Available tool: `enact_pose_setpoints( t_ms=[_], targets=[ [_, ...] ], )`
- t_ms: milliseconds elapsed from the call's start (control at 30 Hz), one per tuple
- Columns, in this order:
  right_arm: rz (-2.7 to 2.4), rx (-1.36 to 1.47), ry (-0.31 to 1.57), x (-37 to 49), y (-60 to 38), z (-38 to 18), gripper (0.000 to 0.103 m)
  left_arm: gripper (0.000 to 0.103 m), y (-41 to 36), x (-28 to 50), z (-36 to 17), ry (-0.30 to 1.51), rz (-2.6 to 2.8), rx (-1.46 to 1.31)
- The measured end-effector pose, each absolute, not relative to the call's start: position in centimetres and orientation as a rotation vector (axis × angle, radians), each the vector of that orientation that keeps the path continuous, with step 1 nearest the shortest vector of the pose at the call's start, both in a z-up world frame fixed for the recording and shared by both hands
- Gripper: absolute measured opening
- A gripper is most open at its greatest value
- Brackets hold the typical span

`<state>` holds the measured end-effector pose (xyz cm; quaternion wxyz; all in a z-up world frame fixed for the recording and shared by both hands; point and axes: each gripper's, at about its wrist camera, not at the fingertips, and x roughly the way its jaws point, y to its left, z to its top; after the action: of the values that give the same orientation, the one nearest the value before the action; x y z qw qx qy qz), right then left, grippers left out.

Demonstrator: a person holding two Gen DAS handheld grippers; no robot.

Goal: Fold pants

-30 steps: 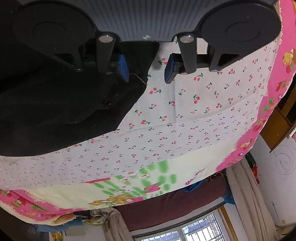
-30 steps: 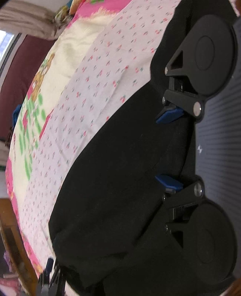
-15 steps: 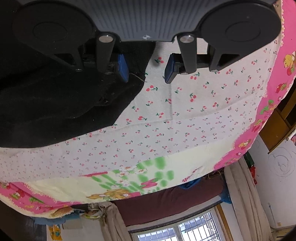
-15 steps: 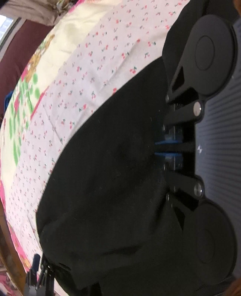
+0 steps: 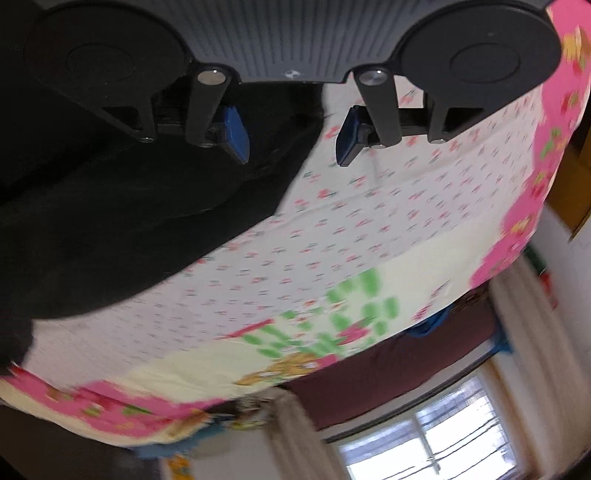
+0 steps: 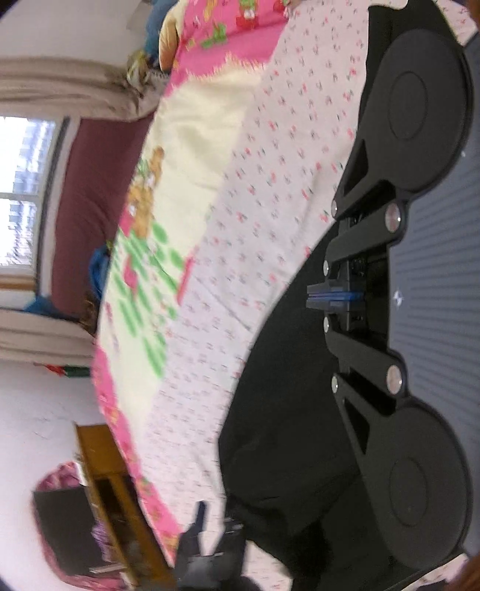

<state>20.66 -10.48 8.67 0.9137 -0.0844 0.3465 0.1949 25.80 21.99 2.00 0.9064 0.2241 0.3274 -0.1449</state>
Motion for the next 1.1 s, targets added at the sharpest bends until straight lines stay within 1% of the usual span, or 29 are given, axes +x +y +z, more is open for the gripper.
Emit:
enact_pose_setpoints(
  t_ms=[100,133,267,300,333,367,433,467,500,600,633,700,767,833,867,1000,1100],
  targets=[
    [0.465,-0.147,0.749,20.7,-10.6,8.4,0.001,0.067,20.1,26.3,1.1,0.696,-0.358,0.554],
    [0.47,-0.168,0.761,21.0,-10.0,7.9,0.007,0.067,19.7,26.6,0.8,0.714,-0.372,0.571],
    [0.567,-0.181,0.802,22.5,-7.5,5.3,0.009,0.065,18.7,27.5,-0.5,0.78,-0.372,0.61],
    [0.599,-0.184,0.807,23.1,-6.7,4.8,0.015,0.06,18.8,27.4,-0.4,0.779,-0.377,0.61],
    [0.632,-0.191,0.797,23.9,-5.4,4.4,0.022,0.05,18.8,27.3,-0.2,0.78,-0.39,0.602],
    [0.666,-0.206,0.797,24.3,-4.3,4.1,0.026,0.047,18.8,27.1,0.0,0.783,-0.404,0.594],
    [0.748,-0.271,0.824,25.8,-1.2,2.7,0.055,0.043,18.9,26.6,-0.1,0.771,-0.408,0.615],
    [0.774,-0.306,0.829,26.2,0.1,2.1,0.06,0.042,18.9,26.4,-0.2,0.768,-0.412,0.619],
    [0.794,-0.345,0.829,26.6,1.5,1.4,0.061,0.041,19.0,26.2,-0.2,0.765,-0.414,0.615],
    [0.748,-0.415,0.836,27.9,4.0,-0.6,0.057,0.041,19.4,26.2,-0.3,0.753,-0.413,0.583],
    [0.728,-0.407,0.854,28.4,4.2,-0.9,0.037,0.041,19.6,26.1,-0.3,0.749,-0.412,0.569],
    [0.749,-0.338,0.92,28.6,3.9,-0.9,0.004,0.043,19.9,25.7,-0.1,0.738,-0.411,0.556],
    [0.769,-0.378,0.88,26.8,3.9,0.1,0.003,0.047,20.1,25.5,0.2,0.732,-0.407,0.555],
    [0.808,-0.371,0.867,24.9,3.6,1.4,0.003,0.053,20.2,24.9,0.6,0.714,-0.406,0.563],
    [0.823,-0.363,0.86,23.9,3.4,2.2,0.003,0.055,20.2,24.5,0.9,0.702,-0.407,0.574],
    [0.845,-0.336,0.831,21.0,2.6,4.2,0.003,0.07,19.9,23.8,1.6,0.644,-0.394,0.641],
    [0.847,-0.309,0.819,19.2,1.9,5.1,0.003,0.07,19.7,24.0,1.7,0.651,-0.393,0.653]
  ],
)
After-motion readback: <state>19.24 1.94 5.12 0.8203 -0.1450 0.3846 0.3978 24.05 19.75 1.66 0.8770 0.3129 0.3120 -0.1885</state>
